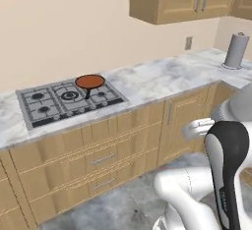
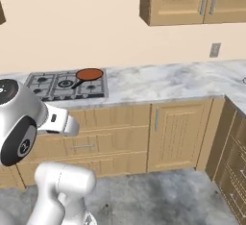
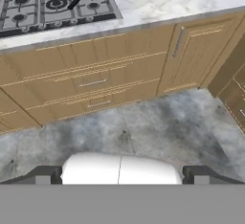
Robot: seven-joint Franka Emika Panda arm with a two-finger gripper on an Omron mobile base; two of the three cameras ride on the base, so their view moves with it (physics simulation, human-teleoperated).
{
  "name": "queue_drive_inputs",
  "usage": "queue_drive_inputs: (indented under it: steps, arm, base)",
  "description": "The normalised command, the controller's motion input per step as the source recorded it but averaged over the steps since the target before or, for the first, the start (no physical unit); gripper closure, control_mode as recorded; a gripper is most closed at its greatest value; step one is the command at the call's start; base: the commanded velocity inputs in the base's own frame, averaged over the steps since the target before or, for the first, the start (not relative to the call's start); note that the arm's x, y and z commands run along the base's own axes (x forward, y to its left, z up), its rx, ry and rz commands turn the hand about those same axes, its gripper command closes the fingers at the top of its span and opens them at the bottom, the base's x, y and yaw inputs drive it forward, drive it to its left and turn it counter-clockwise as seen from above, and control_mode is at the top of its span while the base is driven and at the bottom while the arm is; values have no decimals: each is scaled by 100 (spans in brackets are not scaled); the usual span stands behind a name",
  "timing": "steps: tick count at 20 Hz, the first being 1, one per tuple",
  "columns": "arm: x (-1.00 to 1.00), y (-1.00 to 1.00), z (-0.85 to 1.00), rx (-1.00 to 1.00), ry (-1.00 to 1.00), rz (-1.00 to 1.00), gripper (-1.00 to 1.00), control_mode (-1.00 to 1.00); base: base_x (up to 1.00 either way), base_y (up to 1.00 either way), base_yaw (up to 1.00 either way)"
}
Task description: Retrieve the chicken drumstick from the fridge and place it on the saucepan with marinade on the stove.
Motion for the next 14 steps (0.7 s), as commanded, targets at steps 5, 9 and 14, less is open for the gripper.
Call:
queue_drive_inputs:
  steps: [5,9,14]
  arm:
    - [0,0,0,0,0,0,-100,100]
    - [0,0,0,0,0,0,-100,100]
    - [0,0,0,0,0,0,-100,100]
  base:
    - [-80,-41,-45]
    - [-71,-39,-51]
    - [-59,-28,-56]
